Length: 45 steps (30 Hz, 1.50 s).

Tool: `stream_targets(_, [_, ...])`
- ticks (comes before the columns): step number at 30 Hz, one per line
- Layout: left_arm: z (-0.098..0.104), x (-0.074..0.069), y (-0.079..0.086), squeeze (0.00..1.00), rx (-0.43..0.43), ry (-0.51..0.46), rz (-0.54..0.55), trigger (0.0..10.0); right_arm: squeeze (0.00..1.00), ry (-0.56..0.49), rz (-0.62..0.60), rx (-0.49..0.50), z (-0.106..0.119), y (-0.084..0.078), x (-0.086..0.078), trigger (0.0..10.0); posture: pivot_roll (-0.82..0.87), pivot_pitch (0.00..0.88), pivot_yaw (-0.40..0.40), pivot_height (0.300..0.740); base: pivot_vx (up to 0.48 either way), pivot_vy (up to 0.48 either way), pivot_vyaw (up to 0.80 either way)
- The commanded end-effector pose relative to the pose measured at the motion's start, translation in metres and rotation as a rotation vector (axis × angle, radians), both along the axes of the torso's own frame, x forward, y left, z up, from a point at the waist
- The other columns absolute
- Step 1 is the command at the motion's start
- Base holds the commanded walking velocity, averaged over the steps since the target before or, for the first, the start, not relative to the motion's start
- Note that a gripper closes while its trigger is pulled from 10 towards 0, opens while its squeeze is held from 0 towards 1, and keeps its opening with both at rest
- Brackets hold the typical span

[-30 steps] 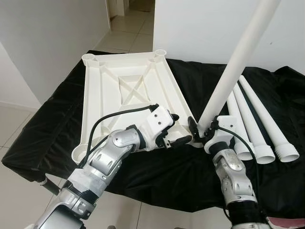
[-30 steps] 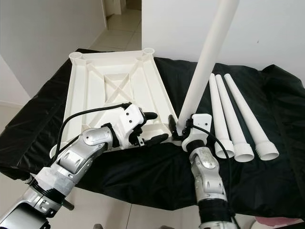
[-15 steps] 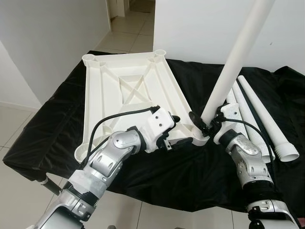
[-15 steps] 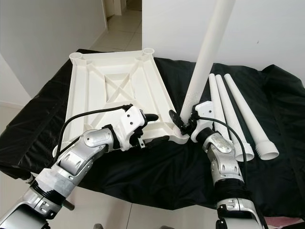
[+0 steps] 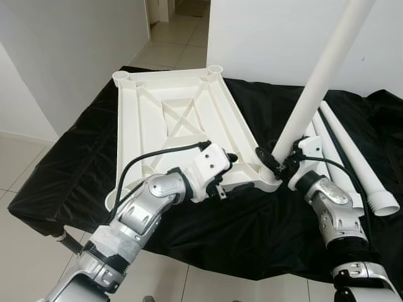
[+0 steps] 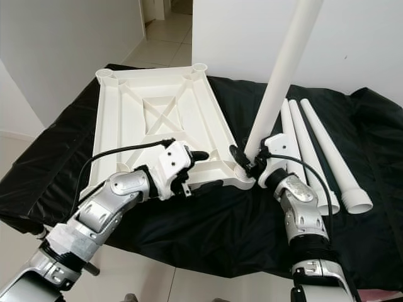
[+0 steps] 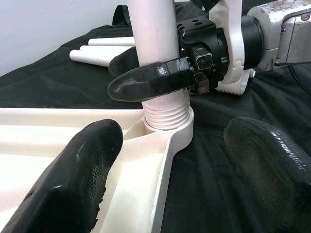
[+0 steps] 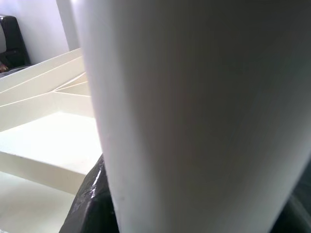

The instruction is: Building children table

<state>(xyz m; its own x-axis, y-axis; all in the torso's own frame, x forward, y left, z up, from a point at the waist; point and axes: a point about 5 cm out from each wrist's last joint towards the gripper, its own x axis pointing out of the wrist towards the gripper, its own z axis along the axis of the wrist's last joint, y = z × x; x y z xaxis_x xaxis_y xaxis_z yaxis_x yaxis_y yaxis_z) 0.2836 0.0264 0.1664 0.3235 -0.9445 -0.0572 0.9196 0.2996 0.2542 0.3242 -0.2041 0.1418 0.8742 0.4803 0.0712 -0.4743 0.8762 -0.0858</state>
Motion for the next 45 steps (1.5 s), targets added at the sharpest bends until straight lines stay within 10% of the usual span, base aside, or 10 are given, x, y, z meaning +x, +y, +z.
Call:
stream_targets(1, [-0.002,-0.002,0.001,0.00,0.023,0.008,-0.038,10.0,0.00,0.061,-0.072,0.016,-0.008,-0.004,-0.001,10.0,-0.08,0.000,-0.015,0.740,0.000,0.000,0.00])
stream_targets(13, [-0.001,-0.002,0.001,0.00,0.015,0.014,-0.029,10.0,0.00,0.119,-0.431,0.139,-0.014,0.019,-0.003,10.0,-0.08,0.000,-0.023,0.740,0.000,0.000,0.00])
stream_targets(20, [-0.001,-0.004,0.001,0.00,0.016,0.020,-0.034,10.0,0.00,0.118,-0.844,0.256,-0.015,0.047,-0.013,10.0,-0.08,0.000,-0.018,0.740,0.000,0.000,0.00])
stream_targets(34, [0.001,-0.001,0.001,0.00,0.002,0.018,-0.023,10.0,0.00,0.132,-0.819,0.263,-0.010,0.055,-0.009,10.0,-0.07,0.000,-0.024,0.740,0.000,0.000,0.00])
stream_targets(35, [0.002,0.000,0.001,0.00,0.000,0.015,-0.018,10.0,0.62,0.106,-0.769,0.287,-0.006,0.059,-0.010,10.0,-0.07,0.000,-0.024,0.740,0.000,0.000,0.00])
stream_targets(36, [0.003,0.001,0.001,0.00,-0.003,0.012,-0.014,10.0,1.00,0.077,-0.712,0.311,-0.003,0.062,-0.012,10.0,-0.07,0.000,-0.026,0.740,0.000,0.000,0.00])
stream_targets(45, [0.007,0.007,0.002,0.00,-0.022,0.004,0.005,10.0,1.00,-0.004,-0.644,0.319,0.004,0.058,-0.017,10.0,-0.08,0.000,-0.027,0.740,0.000,0.000,0.00])
